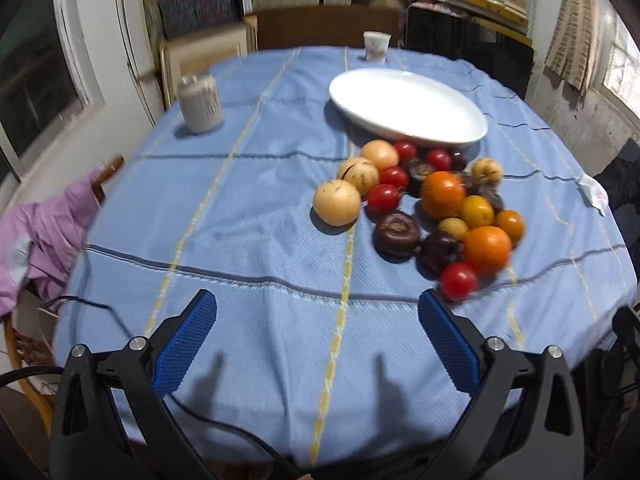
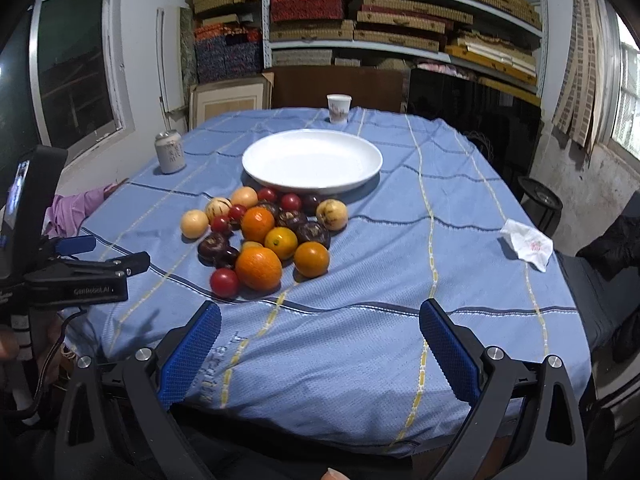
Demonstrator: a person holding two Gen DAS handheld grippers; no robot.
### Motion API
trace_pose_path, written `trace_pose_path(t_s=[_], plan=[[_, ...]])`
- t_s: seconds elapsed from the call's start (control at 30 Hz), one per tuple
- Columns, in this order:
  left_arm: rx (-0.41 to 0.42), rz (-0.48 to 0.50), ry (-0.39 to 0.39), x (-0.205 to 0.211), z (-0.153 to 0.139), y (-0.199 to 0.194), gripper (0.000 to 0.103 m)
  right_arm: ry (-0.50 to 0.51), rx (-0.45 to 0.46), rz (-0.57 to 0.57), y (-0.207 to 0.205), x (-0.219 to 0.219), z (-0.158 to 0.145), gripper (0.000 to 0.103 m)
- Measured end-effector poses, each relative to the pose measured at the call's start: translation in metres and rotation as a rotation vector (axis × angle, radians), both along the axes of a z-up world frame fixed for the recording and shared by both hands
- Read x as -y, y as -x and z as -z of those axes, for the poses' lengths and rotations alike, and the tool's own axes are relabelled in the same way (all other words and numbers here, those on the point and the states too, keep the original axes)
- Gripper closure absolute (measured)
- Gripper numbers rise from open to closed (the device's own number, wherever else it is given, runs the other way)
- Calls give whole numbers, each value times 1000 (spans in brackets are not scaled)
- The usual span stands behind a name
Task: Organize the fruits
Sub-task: 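Grasp a pale yellow round fruit with the left tool while the right tool grasps a small orange, then carry both fruits onto the white plate and open both tools to release them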
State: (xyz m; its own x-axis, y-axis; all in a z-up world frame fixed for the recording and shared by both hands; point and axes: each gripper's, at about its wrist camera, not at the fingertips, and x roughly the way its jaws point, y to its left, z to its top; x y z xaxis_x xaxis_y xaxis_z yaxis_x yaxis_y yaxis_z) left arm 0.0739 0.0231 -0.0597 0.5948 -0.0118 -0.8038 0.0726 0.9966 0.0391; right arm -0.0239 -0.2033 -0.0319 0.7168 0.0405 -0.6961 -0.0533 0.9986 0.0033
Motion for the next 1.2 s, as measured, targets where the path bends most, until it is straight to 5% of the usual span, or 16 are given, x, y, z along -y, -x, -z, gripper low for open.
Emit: trace_pose_path(t_s=[0.27, 0.4, 0.57, 0.63, 0.7, 0.8, 1.07, 1.2], plan=[[-24, 12, -71, 7, 28, -67, 5, 16, -60, 0, -41, 6, 27, 3], [-67, 29, -50, 7, 42, -91, 29, 21, -74, 18, -55, 13, 35, 3], [-75, 50, -60, 10, 51, -102, 31, 17, -87, 22, -69, 16, 42, 3], [-64, 72, -52, 12, 51, -106, 40, 17, -92, 21, -72, 16, 44, 3], [-46, 92, -38, 15, 51, -107, 59, 19, -98, 21, -74, 16, 45, 3], [-21, 86, -27, 13, 53, -109, 60, 32, -102, 23, -77, 17, 47, 3], [87, -51, 201, -34, 41, -99, 60, 14, -142, -52, -97, 5, 58, 20], [107, -39, 173, -28, 40, -99, 60, 33, -168, -61, -113, -3, 68, 33]])
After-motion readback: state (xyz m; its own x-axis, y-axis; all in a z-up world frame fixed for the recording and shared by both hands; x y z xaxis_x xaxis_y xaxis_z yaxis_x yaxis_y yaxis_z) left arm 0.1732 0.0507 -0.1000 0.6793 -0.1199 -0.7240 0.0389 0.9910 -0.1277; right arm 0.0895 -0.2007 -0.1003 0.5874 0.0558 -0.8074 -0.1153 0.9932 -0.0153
